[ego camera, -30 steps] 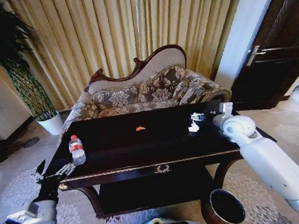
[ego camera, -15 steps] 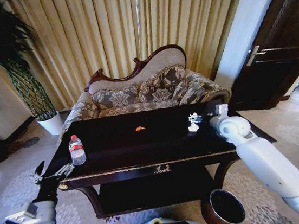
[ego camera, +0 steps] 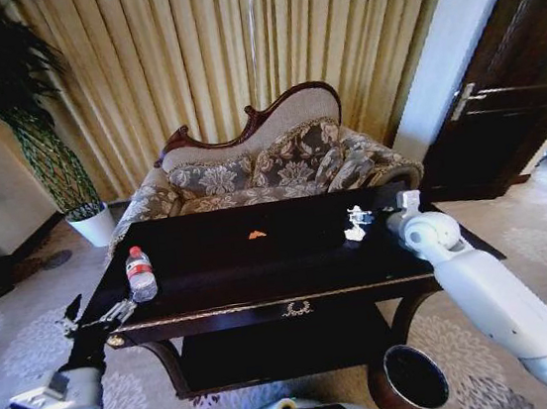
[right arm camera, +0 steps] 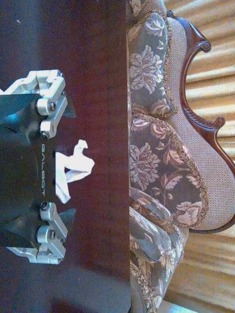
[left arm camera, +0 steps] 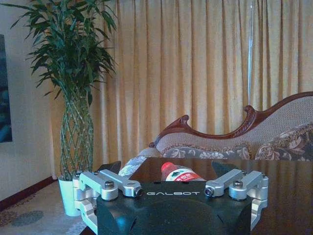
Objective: Move to the front of the table and place the trash on the table into the trash bin.
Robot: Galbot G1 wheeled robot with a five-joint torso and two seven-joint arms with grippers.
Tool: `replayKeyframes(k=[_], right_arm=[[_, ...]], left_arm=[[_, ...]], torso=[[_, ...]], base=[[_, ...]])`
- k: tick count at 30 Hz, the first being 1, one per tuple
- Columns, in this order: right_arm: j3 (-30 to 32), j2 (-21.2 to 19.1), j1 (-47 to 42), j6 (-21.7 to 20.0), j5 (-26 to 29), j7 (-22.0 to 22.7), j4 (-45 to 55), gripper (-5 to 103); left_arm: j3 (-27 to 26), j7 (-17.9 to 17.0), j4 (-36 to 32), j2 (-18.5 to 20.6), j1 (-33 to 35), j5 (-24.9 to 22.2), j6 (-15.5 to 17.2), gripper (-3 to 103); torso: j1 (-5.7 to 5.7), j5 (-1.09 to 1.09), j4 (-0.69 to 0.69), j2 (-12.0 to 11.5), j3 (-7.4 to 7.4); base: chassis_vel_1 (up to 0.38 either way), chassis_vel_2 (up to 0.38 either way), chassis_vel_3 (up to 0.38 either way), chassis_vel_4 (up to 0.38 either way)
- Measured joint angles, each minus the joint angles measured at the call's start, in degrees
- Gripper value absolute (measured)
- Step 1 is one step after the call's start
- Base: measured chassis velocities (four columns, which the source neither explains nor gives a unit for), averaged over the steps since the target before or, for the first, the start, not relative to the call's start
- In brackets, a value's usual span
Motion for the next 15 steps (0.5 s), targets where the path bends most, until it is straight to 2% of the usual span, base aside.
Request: replayKeyframes(k=[15], right_arm=[[-0.2, 0.6, -0.2, 0.0, -0.7, 0.0, -0.4, 100]], left_arm=[[0.1, 0.1, 0.2, -0.2, 0.1, 0.0, -0.2, 100]], torso=[[0.0, 0.0, 0.0, 0.0, 0.0]], base=[[0.0, 0.0, 0.0, 0.0]])
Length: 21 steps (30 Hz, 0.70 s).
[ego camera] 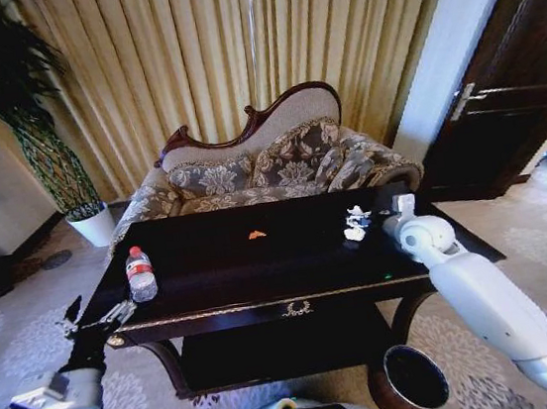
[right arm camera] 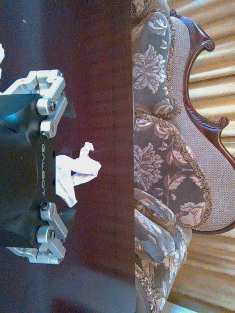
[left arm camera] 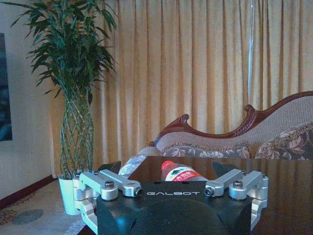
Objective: Move to the front of the table and place the trash on the table into the trash bin.
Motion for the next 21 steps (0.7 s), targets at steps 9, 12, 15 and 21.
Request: replayKeyframes(k=[9, 12, 15, 21], right_arm=[[0.3, 0.2, -0.8, 0.0, -0.4, 0.2, 0.1, 78], [0.5, 0.3, -0.9, 0.0, -0.6, 0.2, 0.1, 62], [0.7, 0.3, -1.1, 0.0, -0.6, 0.2, 0.1, 57], [0.9, 0.1, -1.4, 0.0, -0.8, 0.0, 0.2, 35]], left_arm=[[0.0, 0.1, -0.1, 0.0, 0.0, 0.0, -0.1, 100], [0.0, 0.1, -0.1, 0.1, 0.0, 0.0, -0.2, 100], [0.0, 0.1, -0.2, 0.1, 0.0, 0.0, -0.2, 100], [0.0, 0.1, -0.2, 0.1, 0.1, -0.1, -0.2, 100]], torso=[[0.0, 0.0, 0.0, 0.0, 0.0], [0.0, 0.0, 0.0, 0.0, 0.0], [0.0, 0.0, 0.0, 0.0, 0.0], [0.0, 0.0, 0.0, 0.0, 0.0]], base=[[0.0, 0.0, 0.0, 0.0], [0.0, 0.0, 0.0, 0.0], [0.0, 0.0, 0.0, 0.0], [0.0, 0.0, 0.0, 0.0]])
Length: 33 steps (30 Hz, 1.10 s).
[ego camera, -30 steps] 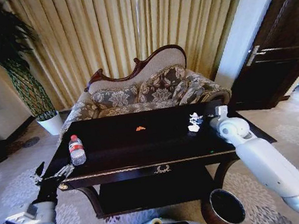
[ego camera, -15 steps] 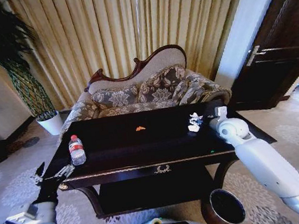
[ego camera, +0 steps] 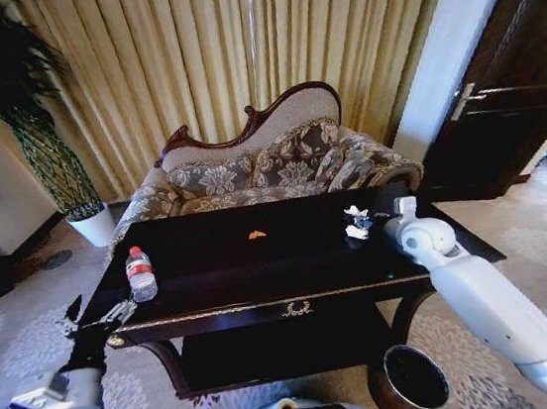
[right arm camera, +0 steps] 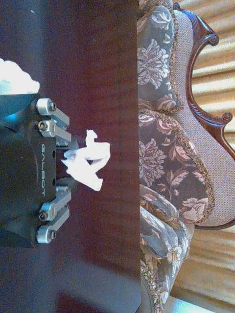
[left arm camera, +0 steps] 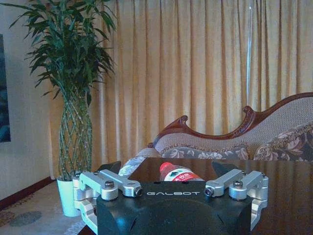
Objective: Move to the front of the table and place the trash on the table into the trash bin.
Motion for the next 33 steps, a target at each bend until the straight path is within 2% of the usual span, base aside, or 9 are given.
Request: replayKeyframes(k=[2, 3, 5, 6, 8, 13, 33], right_arm=[[0.2, 0.0, -0.1, 0.0, 0.0, -0.3, 0.1, 24], [0.2, 0.0, -0.1, 0.0, 0.0, -0.3, 0.1, 24], [0.3, 0.0, -0.2, 0.0, -0.1, -0.4, 0.1, 14], [0.3, 0.0, -0.2, 0.0, -0.1, -0.4, 0.1, 14], [0.6, 0.0, -0.4, 0.0, -0.1, -0.5, 0.0, 3], [0.8, -0.1, -0.4, 0.0, -0.1, -0.6, 0.1, 0], [1.9, -0.1, -1.0, 0.0, 0.1, -2.2, 0.3, 0]], left_arm=[[0.0, 0.0, 0.0, 0.1, -0.1, 0.0, 0.1, 100], [0.0, 0.0, 0.0, 0.1, -0.1, 0.0, 0.1, 100], [0.1, 0.0, 0.0, 0.2, -0.2, -0.1, 0.2, 100], [0.1, 0.0, 0.0, 0.2, -0.2, -0.1, 0.2, 100], [0.1, 0.0, -0.1, 0.4, -0.2, -0.1, 0.2, 100], [0.2, 0.0, -0.2, 0.5, -0.2, -0.1, 0.3, 100], [-0.1, 0.0, -0.3, 0.6, -0.1, -0.8, 0.4, 100]], torso=[[0.0, 0.0, 0.0, 0.0, 0.0], [0.0, 0.0, 0.0, 0.0, 0.0], [0.0, 0.0, 0.0, 0.0, 0.0], [0.0, 0.0, 0.0, 0.0, 0.0], [0.0, 0.0, 0.0, 0.0, 0.0], [0.0, 0.0, 0.0, 0.0, 0.0], [0.0, 0.0, 0.0, 0.0, 0.0]], base=[[0.0, 0.0, 0.0, 0.0], [0.0, 0.0, 0.0, 0.0], [0.0, 0.0, 0.0, 0.0], [0.0, 0.0, 0.0, 0.0], [0.0, 0.0, 0.0, 0.0], [0.0, 0.0, 0.0, 0.0], [0.0, 0.0, 0.0, 0.0]])
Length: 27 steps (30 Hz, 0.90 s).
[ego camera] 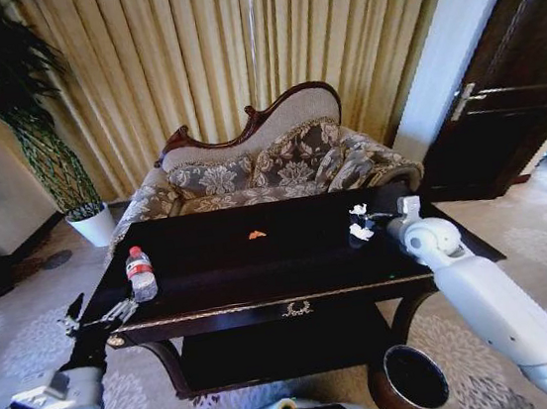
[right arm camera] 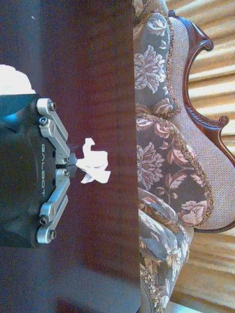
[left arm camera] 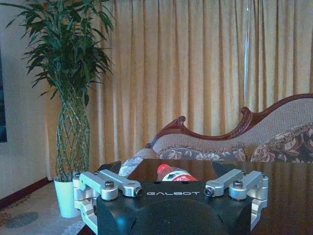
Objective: Move to the front of the table and place the trash on the table into the trash bin.
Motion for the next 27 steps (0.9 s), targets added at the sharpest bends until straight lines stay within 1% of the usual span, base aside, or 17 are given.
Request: replayKeyframes(k=[10, 11, 12, 13, 14, 15, 16, 17, 18, 19, 20, 21, 22, 23, 24, 25, 27], right_arm=[[1.1, -0.1, -0.6, 0.0, -0.2, -0.1, 0.4, 0], [1.8, -0.1, -0.9, 0.4, -0.2, -0.3, 0.7, 0], [2.6, -0.1, -1.5, 2.0, -0.5, -0.8, 1.0, 0], [2.6, -0.1, -1.5, 2.0, -0.5, -0.8, 1.0, 0], [3.2, -0.1, -2.3, 4.0, -1.1, -1.4, 1.2, 0], [3.2, -0.1, -2.3, 4.0, -1.1, -1.4, 1.2, 0], [4.6, 0.0, -4.0, 8.5, -2.6, -3.0, 1.6, 0], [5.6, 0.1, -5.1, 11.4, -3.2, -3.7, 1.9, 0], [5.6, 0.1, -5.1, 11.4, -3.2, -3.7, 1.9, 0], [6.6, 0.3, -6.5, 14.9, -3.5, -3.9, 2.4, 0], [7.1, 0.4, -7.4, 17.0, -3.7, -4.0, 2.6, 0], [7.8, 0.8, -9.1, 21.0, -4.5, -4.2, 2.7, 0], [7.8, 0.8, -9.1, 21.0, -4.5, -4.2, 2.7, 0], [8.1, 1.1, -10.0, 23.1, -5.2, -4.3, 2.7, 0], [8.1, 1.1, -10.0, 23.1, -5.2, -4.3, 2.7, 0], [8.5, 1.7, -11.1, 25.5, -6.1, -4.6, 2.7, 0], [9.0, 2.7, -12.7, 28.2, -6.6, -4.9, 3.1, 0]], left_arm=[[0.1, 0.0, 0.1, 0.0, 0.0, -0.2, 0.0, 100], [0.1, 0.0, 0.2, 0.1, -0.1, -0.2, 0.1, 100], [0.1, 0.1, 0.2, 0.1, -0.1, -0.3, 0.1, 100], [0.1, 0.1, 0.2, 0.1, -0.1, -0.3, 0.1, 100], [0.1, 0.1, 0.2, 0.1, -0.1, -0.3, 0.1, 100], [0.1, 0.1, 0.2, 0.1, -0.1, -0.3, 0.1, 100], [0.1, 0.2, 0.2, 0.1, -0.2, -0.3, 0.1, 100], [0.2, 0.4, 0.3, 0.0, -0.2, -0.3, 0.1, 100], [0.2, 0.4, 0.3, 0.0, -0.2, -0.3, 0.1, 100], [0.2, 0.5, 0.4, -0.1, -0.2, -0.3, 0.1, 100], [0.3, 0.6, 0.4, -0.1, -0.2, -0.3, 0.0, 100], [0.3, 0.7, 0.5, -0.1, -0.2, -0.2, 0.0, 100], [0.3, 0.7, 0.5, -0.1, -0.2, -0.2, 0.0, 100], [0.3, 0.8, 0.6, -0.1, -0.2, -0.2, -0.1, 100], [0.3, 0.8, 0.6, -0.1, -0.2, -0.2, -0.1, 100], [0.3, 0.9, 0.6, -0.1, -0.2, -0.2, -0.2, 100], [0.3, 1.1, 0.5, -0.2, -0.1, -0.2, -0.3, 100]], torso=[[0.0, 0.0, 0.0, 0.0, 0.0], [0.0, 0.0, 0.01, 0.0, 0.0], [0.0, 0.0, 0.0, 0.0, 0.0], [0.0, 0.0, 0.0, 0.0, 0.0], [0.0, -0.01, 0.01, 0.0, 0.0], [0.0, -0.01, 0.01, 0.0, 0.0], [0.0, 0.01, 0.0, 0.0, 0.0], [0.0, 0.0, -0.01, 0.0, 0.0], [0.0, 0.0, -0.01, 0.0, 0.0], [0.0, 0.0, -0.01, 0.0, 0.0], [0.0, 0.0, 0.0, 0.0, 0.0], [0.0, 0.0, 0.0, 0.0, 0.0], [0.0, 0.0, 0.0, 0.0, 0.0], [0.0, 0.0, -0.01, 0.0, 0.0], [0.0, 0.0, -0.01, 0.0, 0.0], [0.0, 0.0, -0.01, 0.0, 0.0], [0.0, 0.0, 0.0, 0.0, 0.0]], base=[[0.0, 0.0, 0.0, 0.0], [0.0, 0.0, 0.0, 0.0], [0.0, 0.0, 0.0, 0.0], [0.0, 0.0, 0.0, 0.0], [0.0, 0.0, 0.0, 0.0], [0.0, 0.0, 0.0, 0.0], [0.0, 0.0, 0.0, 0.0], [0.0, 0.0, 0.0, 0.0], [0.0, 0.0, 0.0, 0.0], [0.0, 0.0, 0.0, 0.0], [0.0, 0.0, 0.0, 0.0], [0.0, 0.0, 0.0, 0.0], [0.0, 0.0, 0.0, 0.0], [0.0, 0.0, 0.0, 0.0], [0.0, 0.0, 0.0, 0.0], [0.0, 0.0, 0.0, 0.0], [0.0, 0.0, 0.0, 0.0]])
